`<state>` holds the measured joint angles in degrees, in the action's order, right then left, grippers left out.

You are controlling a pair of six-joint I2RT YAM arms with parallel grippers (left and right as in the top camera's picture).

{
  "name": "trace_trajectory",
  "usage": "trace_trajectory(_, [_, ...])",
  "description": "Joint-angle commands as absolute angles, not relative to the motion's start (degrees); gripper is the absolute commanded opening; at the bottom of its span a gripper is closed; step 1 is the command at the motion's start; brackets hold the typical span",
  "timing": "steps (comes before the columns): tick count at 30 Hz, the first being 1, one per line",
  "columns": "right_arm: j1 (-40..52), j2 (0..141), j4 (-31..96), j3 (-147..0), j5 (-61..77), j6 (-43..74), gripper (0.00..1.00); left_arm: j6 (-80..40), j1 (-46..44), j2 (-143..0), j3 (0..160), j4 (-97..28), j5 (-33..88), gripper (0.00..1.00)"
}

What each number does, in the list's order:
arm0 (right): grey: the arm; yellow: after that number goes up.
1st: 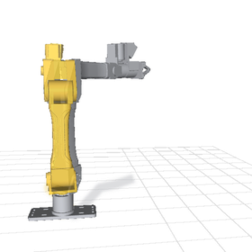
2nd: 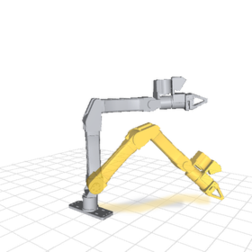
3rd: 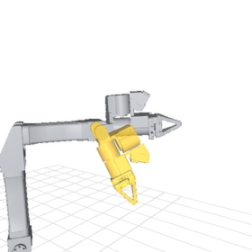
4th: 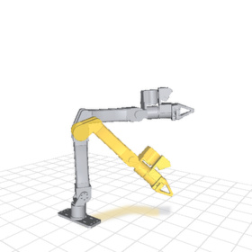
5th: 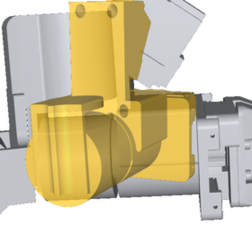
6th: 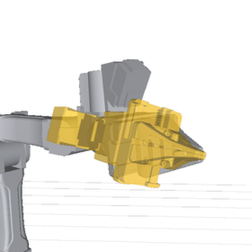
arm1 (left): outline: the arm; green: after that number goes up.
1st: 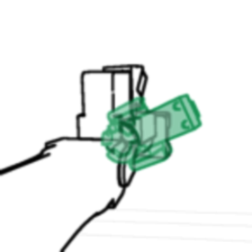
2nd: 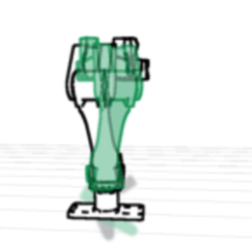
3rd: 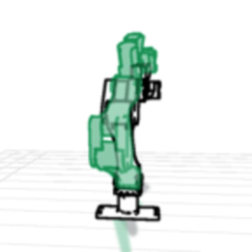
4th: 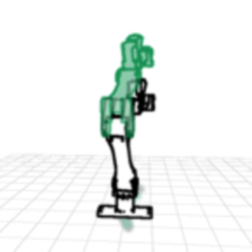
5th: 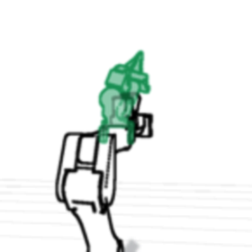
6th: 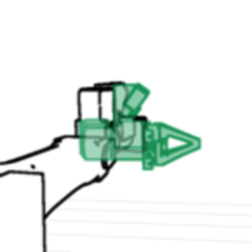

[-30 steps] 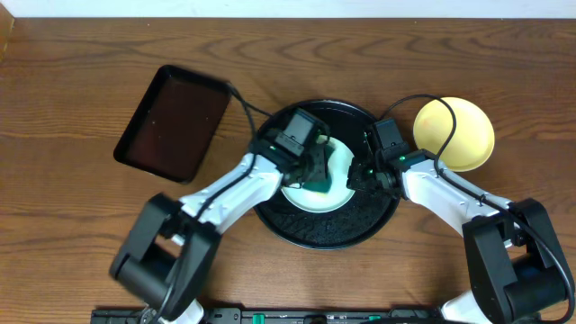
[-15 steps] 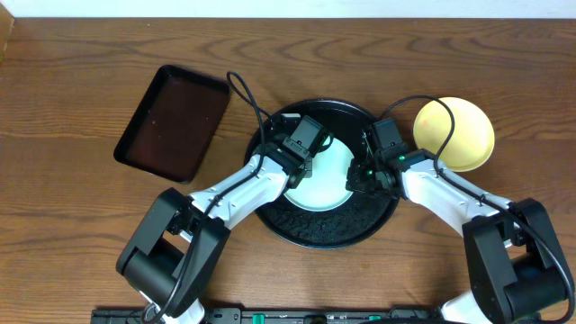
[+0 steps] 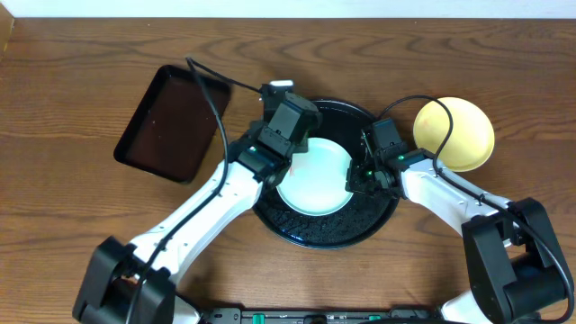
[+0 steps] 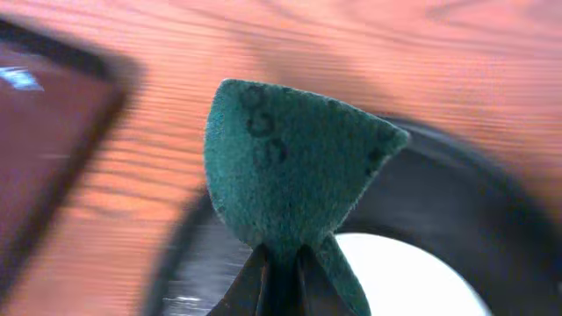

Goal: Clean dirty plates on tray and stack at the side
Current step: 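Scrub the pale green plate with the sponge while the right gripper holds it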

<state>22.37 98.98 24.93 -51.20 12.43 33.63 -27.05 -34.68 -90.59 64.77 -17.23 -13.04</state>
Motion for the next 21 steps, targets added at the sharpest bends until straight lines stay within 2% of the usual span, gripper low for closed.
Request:
trace_trajectory(1, [22.17, 100.4, 26.09, -50.59, 10.39, 32.08, 0.01, -33.85, -34.85, -92.25, 65.19, -17.41, 3.66, 0.08])
trace_trajectory(8, [22.17, 100.4, 26.13, -50.59, 10.61, 32.08, 0.01, -37.43, -34.85, -101.51, 63.92, -17.65, 12.93, 0.08])
trace_trajectory(13, [22.17, 100.4, 26.2, -50.59, 10.59, 32.05, 0.01, -34.65, -34.79, -107.15, 63.92, -17.98, 12.73, 0.08])
trace_trajectory(16, [22.17, 100.4, 26.57, -50.59, 10.59, 32.05, 0.01, -33.04, -34.79, -107.87, 63.92, -20.08, 7.4, 0.08])
trace_trajectory(21, [22.17, 100.4, 26.79, -50.59, 10.59, 32.01, 0.01, -31.62, -34.74, -107.55, 64.1, -26.3, -11.86, 0.07])
